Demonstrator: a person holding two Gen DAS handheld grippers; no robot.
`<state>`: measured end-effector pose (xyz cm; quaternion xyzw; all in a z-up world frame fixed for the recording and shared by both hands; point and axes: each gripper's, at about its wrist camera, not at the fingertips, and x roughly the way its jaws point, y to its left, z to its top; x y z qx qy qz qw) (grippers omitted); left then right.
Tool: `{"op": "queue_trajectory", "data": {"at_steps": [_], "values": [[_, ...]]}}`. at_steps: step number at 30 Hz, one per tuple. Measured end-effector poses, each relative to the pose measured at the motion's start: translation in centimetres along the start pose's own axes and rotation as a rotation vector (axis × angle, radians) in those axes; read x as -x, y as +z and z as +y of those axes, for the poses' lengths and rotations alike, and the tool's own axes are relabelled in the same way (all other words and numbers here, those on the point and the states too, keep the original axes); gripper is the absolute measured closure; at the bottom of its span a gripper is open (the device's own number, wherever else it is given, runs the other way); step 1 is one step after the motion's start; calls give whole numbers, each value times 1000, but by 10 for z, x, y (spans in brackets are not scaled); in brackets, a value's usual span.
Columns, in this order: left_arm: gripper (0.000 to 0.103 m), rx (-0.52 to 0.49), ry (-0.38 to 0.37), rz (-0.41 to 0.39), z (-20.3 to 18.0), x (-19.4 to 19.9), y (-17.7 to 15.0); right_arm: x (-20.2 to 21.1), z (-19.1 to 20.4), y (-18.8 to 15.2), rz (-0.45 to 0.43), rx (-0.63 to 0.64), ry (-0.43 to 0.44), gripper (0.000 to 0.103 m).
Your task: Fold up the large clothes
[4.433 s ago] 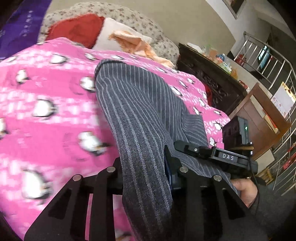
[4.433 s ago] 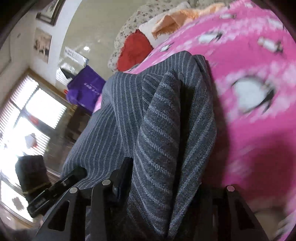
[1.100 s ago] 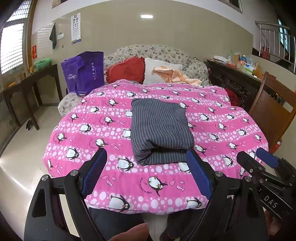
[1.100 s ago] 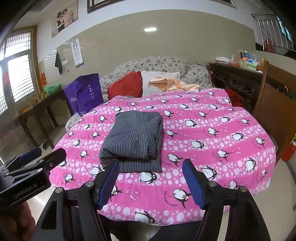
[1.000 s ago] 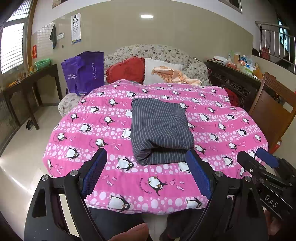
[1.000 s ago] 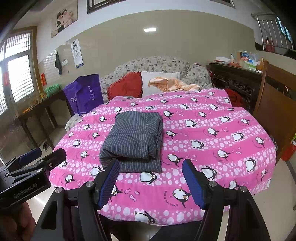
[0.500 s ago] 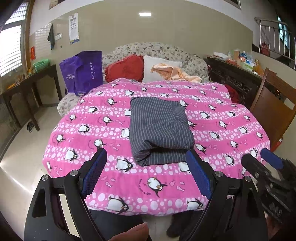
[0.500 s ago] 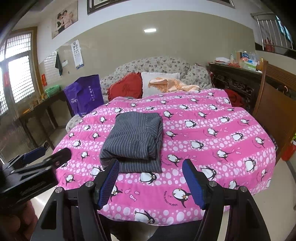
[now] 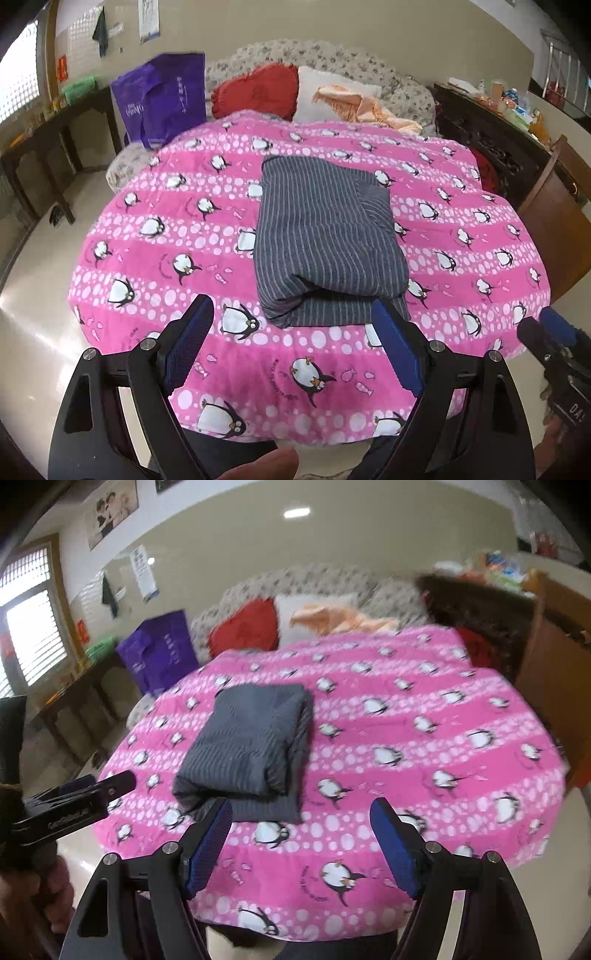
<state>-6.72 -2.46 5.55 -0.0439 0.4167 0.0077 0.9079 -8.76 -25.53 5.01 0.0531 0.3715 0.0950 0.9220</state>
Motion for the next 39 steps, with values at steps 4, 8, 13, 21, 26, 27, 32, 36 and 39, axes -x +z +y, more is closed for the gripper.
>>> {"op": "queue_trajectory", "data": {"at_steps": [4,8,13,21,26,27,32,36,39], "values": [[16,-11,-11,22,-2,-15,20,-14,6,23,43,24,34,28],[16,-18,-23,52,-4,-37,38,-32,5,44,83,24,37,28],[16,-19,-31,108,-7,-74,54,-63,1,65,137,26,10,28],[16,-14,-34,164,-8,-109,58,-97,6,80,196,62,6,28],[16,-15,-37,183,-9,-117,56,-105,8,80,217,77,-2,28],[16,-18,-39,182,-10,-118,56,-106,8,81,218,78,-3,28],[16,-13,-45,177,-7,-117,57,-108,7,81,222,77,-9,28],[16,0,-71,150,-4,-109,56,-110,6,79,230,84,-15,28],[16,-11,-69,130,-4,-102,56,-110,5,76,237,84,-22,28]]}}
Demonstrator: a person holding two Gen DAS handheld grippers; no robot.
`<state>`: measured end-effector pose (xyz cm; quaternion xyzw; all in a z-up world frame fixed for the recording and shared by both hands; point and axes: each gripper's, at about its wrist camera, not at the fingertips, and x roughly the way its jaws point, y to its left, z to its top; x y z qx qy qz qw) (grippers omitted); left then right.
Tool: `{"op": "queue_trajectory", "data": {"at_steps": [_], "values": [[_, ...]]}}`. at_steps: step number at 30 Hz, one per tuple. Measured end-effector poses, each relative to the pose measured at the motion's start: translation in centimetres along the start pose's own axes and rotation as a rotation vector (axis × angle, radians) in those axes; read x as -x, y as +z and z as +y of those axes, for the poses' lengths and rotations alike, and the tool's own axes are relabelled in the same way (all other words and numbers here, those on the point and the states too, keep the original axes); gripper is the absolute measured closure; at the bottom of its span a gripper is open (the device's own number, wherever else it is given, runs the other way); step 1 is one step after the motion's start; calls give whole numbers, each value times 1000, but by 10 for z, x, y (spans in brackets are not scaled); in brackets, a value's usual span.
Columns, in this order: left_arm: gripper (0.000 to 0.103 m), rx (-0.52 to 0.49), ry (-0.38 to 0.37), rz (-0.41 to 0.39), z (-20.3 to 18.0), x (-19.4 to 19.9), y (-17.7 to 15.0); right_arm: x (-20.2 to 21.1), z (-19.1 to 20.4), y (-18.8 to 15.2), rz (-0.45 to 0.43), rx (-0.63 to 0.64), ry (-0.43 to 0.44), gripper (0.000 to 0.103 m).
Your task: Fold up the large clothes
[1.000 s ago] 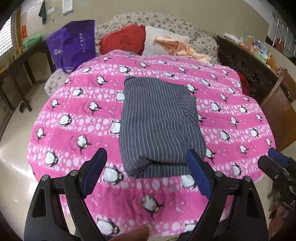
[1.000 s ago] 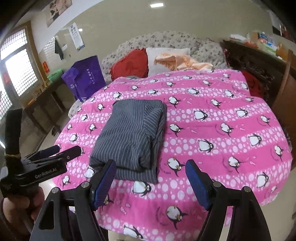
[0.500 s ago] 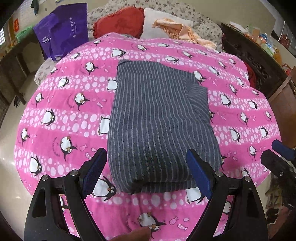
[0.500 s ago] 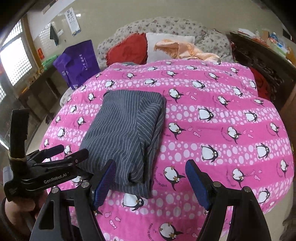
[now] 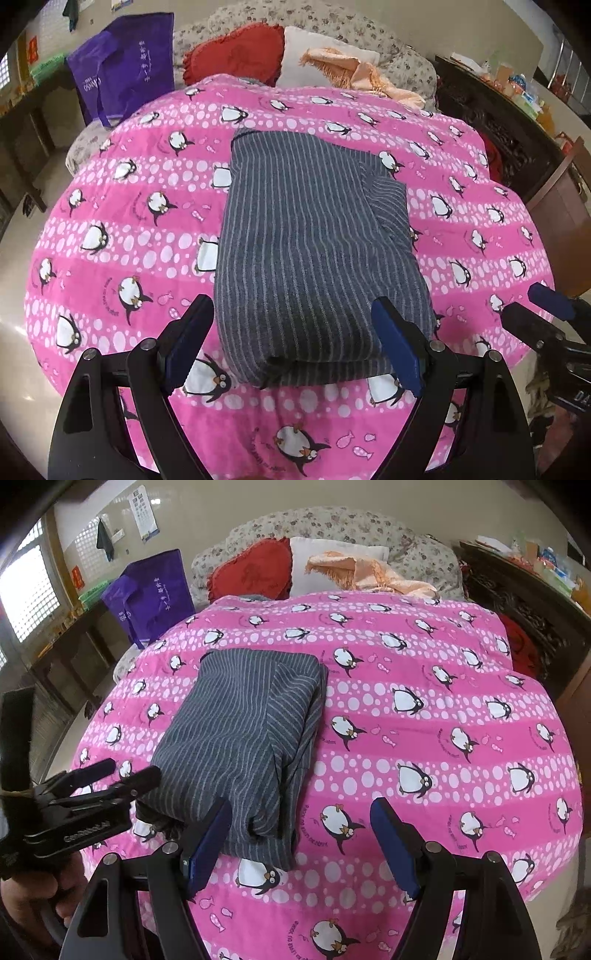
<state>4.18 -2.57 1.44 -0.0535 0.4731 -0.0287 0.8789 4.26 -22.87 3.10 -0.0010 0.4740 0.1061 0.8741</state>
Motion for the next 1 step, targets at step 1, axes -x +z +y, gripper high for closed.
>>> {"op": "queue_trajectory", "data": {"at_steps": [1], "values": [[16,0,-1,-2,0,1,0,-1,0,-1,1,-1,2,28]]}}
